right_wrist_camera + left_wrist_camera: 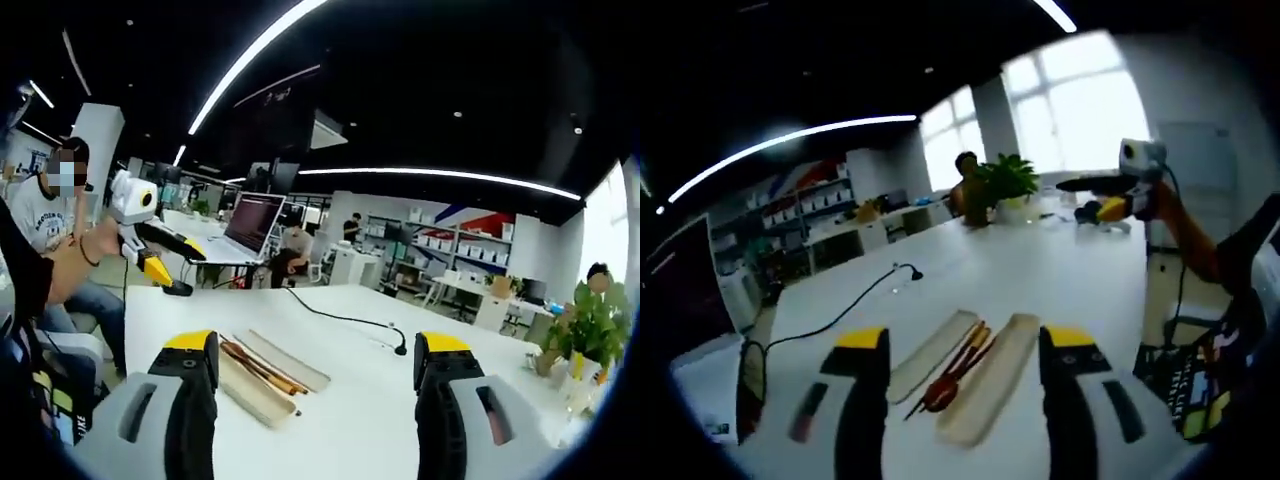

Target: Arrange the utensils inside the cutlery case until each visible utensil rests in its matching compartment.

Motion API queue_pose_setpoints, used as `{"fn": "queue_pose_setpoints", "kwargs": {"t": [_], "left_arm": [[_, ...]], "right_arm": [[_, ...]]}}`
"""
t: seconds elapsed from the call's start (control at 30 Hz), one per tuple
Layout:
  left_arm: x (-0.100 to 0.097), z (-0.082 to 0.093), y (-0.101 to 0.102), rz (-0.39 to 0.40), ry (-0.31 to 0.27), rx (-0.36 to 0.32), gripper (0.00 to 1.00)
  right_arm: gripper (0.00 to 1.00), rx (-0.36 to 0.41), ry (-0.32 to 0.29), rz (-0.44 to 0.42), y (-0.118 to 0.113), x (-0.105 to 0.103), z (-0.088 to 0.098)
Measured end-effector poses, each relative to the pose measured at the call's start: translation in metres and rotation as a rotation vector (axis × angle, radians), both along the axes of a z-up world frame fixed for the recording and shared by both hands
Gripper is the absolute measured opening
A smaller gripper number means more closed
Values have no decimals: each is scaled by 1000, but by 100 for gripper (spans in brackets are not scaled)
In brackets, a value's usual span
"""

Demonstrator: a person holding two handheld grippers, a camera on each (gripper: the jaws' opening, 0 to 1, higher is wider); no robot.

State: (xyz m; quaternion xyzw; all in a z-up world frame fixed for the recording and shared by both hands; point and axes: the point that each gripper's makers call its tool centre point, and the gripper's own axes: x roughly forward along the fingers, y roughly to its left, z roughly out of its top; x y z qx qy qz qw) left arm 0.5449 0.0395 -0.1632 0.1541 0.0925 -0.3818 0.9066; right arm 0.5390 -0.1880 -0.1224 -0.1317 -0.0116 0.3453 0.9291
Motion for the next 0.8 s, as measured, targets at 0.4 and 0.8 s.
{"fn": "queue_pose_setpoints", "kwargs": {"t": [0.4,0.8], "left_arm": [[45,-15,-18,-20,57,92,51],[77,-57,-25,-54,161,258,43]], "right_arm": [[72,-18,9,104,24,42,-2],[52,-171,100,183,47,81,-41]]}}
